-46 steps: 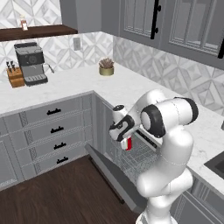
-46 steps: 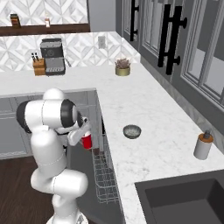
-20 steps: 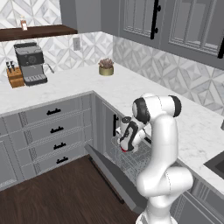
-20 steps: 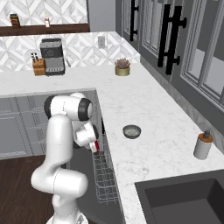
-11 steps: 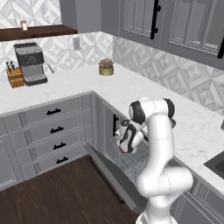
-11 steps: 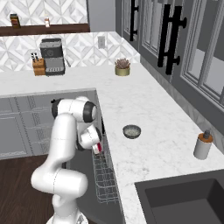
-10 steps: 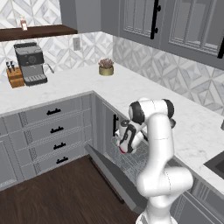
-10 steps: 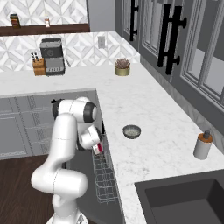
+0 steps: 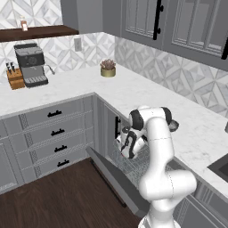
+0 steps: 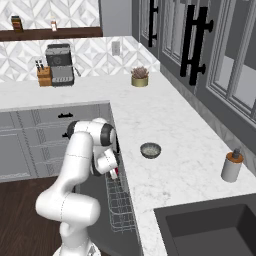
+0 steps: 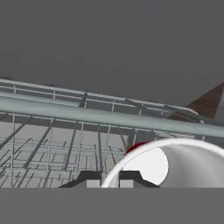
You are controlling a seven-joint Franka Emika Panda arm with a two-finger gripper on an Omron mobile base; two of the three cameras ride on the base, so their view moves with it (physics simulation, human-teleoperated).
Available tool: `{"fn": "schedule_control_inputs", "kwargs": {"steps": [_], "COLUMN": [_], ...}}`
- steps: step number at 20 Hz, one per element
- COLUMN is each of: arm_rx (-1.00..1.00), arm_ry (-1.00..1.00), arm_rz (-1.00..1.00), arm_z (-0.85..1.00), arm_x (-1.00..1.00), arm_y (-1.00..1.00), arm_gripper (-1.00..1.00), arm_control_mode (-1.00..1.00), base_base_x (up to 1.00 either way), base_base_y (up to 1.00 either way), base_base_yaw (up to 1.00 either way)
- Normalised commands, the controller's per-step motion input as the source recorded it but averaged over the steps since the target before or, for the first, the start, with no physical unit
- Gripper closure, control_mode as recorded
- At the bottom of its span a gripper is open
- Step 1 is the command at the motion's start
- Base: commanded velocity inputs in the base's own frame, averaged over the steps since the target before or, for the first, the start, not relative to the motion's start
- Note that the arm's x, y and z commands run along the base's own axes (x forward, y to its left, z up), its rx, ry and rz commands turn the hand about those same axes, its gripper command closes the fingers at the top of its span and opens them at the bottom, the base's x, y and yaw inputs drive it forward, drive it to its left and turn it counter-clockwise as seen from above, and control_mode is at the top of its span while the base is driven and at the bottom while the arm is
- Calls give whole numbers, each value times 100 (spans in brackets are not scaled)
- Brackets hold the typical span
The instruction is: Pick up the cup and bowl from the counter, place them in the dishwasher, and close the dishwasher door.
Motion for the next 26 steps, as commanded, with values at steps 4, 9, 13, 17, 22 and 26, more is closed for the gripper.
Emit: {"fn": "schedule_control_inputs", "kwargs": {"steps": [4, 9, 13, 17, 22, 26], "arm_rx": [0, 0, 0, 0, 0, 0], "arm_ry": [0, 9, 13, 11, -3, -1], "arm_rz": [15, 13, 9, 11, 2, 0], "arm_z": [-45, -30, -34, -58, 11, 11], "arm_x": [0, 0, 5, 12, -20, -44], "arm_y": [14, 26, 42, 20, 24, 58], "arm_gripper": [100, 100, 100, -100, -100, -100], "arm_control_mode": [-100, -100, -100, -100, -100, -100], "base_base_x": [0, 0, 0, 0, 0, 0], "base_base_y": [0, 0, 0, 0, 0, 0], "base_base_yaw": [0, 0, 0, 0, 0, 0]}}
